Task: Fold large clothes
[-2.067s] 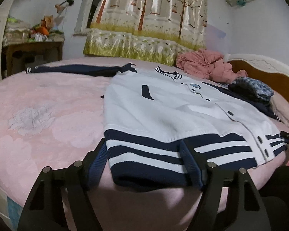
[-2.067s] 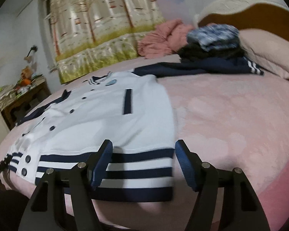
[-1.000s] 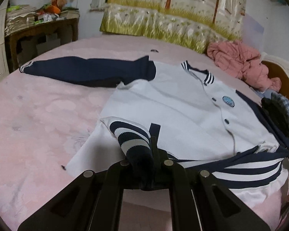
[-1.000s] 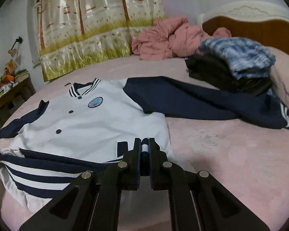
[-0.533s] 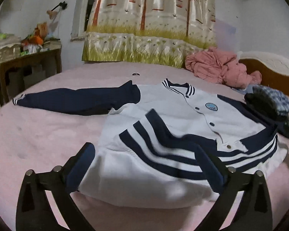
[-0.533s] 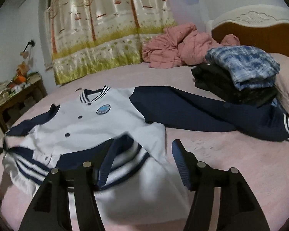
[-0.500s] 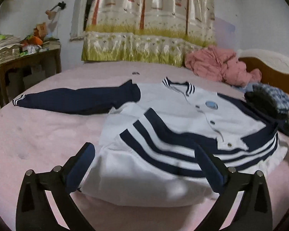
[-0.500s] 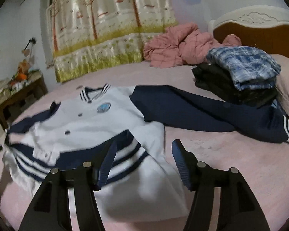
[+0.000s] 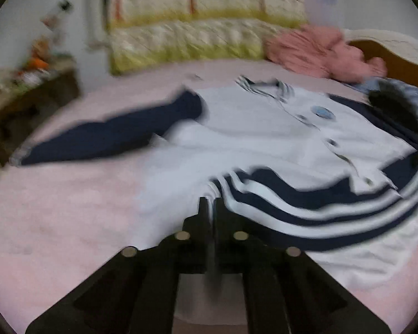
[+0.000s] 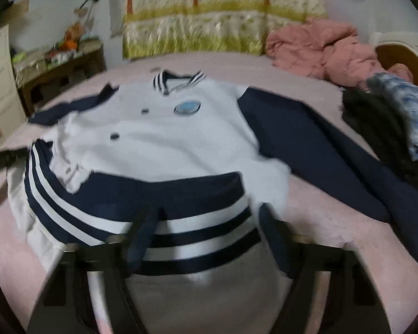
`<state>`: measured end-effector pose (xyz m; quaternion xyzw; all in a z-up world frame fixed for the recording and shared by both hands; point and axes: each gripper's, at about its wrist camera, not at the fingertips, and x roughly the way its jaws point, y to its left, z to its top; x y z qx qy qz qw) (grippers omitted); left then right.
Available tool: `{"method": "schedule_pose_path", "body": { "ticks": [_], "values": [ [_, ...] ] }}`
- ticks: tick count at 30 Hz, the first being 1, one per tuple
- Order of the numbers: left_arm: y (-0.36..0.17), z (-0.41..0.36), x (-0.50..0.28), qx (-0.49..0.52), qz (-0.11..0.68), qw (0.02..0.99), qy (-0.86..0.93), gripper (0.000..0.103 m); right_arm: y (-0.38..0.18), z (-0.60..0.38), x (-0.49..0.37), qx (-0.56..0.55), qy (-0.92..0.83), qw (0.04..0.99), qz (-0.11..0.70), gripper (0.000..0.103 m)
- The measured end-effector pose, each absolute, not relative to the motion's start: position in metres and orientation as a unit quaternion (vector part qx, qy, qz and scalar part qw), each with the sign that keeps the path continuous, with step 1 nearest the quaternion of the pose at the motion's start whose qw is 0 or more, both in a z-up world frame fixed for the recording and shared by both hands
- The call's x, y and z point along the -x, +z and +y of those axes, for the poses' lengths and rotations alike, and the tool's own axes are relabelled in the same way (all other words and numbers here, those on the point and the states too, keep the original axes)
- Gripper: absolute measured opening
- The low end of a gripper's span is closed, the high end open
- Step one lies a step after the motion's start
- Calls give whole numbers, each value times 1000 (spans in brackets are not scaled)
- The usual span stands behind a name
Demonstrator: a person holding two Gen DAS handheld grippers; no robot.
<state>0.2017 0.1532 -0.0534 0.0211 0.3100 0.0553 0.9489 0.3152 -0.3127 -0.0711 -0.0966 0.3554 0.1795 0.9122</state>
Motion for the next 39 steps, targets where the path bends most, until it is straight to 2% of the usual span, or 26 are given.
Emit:
{"method": "schedule_pose_path", "body": {
  "ticks": [1,6,8,10,14,17,18,19,20,21,22,24,26,27,28,30,33,39],
  "values": [
    [-48,157,-196,-11,292,954,60,2,-73,-310,-314,102,170,914,354,11],
    [-38,176,-190,43,286,956,52,2,-37,-320,-289,51,129,956,260,11],
    [-43,175,-198,33,303,950,72,2,-24,-317,-293,50,118,959,255,11],
    [-56,177,-209,39,332,938,85,2,-25,-313,-313,50,103,953,280,11],
    [-87,178,-229,38,394,912,106,2,-68,-308,-362,46,80,921,378,11],
    [-77,174,-216,26,368,922,118,7,-77,-309,-353,42,58,919,387,15],
    [-74,173,-210,23,355,927,122,12,-71,-311,-345,40,53,925,374,24],
    [-71,173,-203,23,345,930,125,19,-62,-315,-332,41,39,933,354,40],
    [-69,173,-197,28,337,933,122,41,-54,-318,-320,45,24,941,334,52],
    [-65,173,-189,37,327,938,111,55,-46,-323,-308,48,17,949,312,71],
    [-61,172,-183,45,318,941,103,59,-41,-325,-297,49,16,953,297,74],
    [-54,166,-173,53,305,946,101,85,-29,-331,-275,43,23,957,287,74],
    [-43,153,-156,48,270,959,75,90,-24,-333,-258,35,29,960,277,79],
    [-38,144,-150,32,257,964,59,91,-22,-332,-246,35,38,963,266,89],
    [-35,135,-147,13,251,967,49,92,-21,-330,-235,40,47,963,261,92],
    [-28,115,-145,-25,247,968,38,98,-23,-318,-222,72,74,957,271,92],
    [-22,97,-153,-39,250,967,23,98,-28,-299,-207,97,89,953,272,92],
    [-39,90,-188,-33,320,946,53,99,-46,-263,-204,86,122,944,295,92]
  ]
}}
